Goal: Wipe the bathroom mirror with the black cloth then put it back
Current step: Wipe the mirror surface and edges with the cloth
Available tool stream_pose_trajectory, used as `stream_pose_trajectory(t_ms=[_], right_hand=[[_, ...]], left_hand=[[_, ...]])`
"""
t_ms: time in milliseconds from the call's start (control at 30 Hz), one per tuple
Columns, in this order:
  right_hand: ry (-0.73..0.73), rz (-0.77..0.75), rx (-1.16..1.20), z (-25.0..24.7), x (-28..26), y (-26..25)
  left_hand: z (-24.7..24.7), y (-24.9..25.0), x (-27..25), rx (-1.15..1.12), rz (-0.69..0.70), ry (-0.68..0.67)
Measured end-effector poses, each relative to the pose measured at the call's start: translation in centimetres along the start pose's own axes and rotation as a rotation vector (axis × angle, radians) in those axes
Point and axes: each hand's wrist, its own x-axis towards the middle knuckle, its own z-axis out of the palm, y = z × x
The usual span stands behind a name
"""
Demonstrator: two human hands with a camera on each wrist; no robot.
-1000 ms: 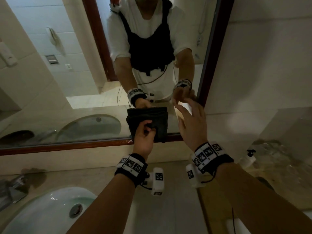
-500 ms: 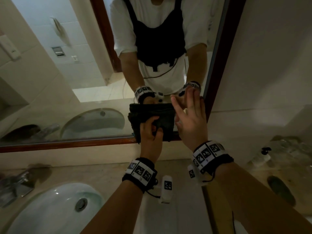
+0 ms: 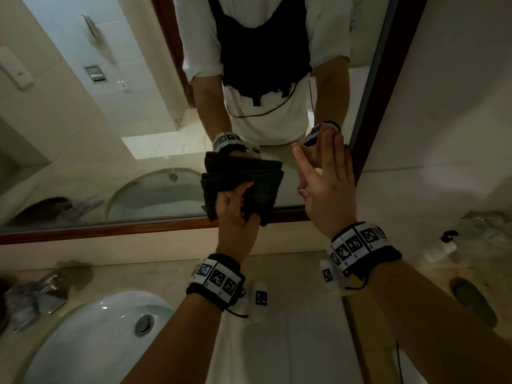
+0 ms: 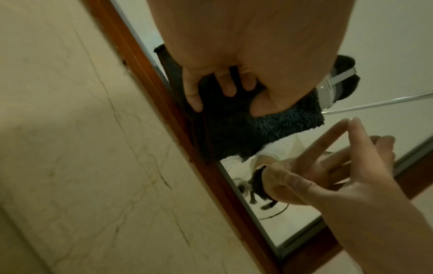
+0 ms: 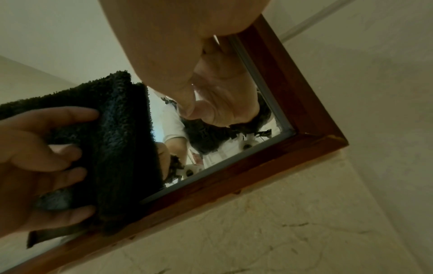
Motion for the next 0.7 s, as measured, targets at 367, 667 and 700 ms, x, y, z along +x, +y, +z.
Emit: stream_pose_trajectory(t_ms=[367,667,700], right_hand=[[0.002,-0.007,0.002,-0.4,-0.1,-0.2],[0.065,-0.036,0.038,0.0,-0.1,-0.1],[0.063,-0.037,0.041,0.0,-0.1,-0.1]], left_hand=[[-0.2,1.6,-0.3,0.126,0.04,0.145],[0.4,2.4,-0.3,-0.14,-0.174,0.024],[0.5,2.3,-0.3,-0.158,-0.182,0.043]])
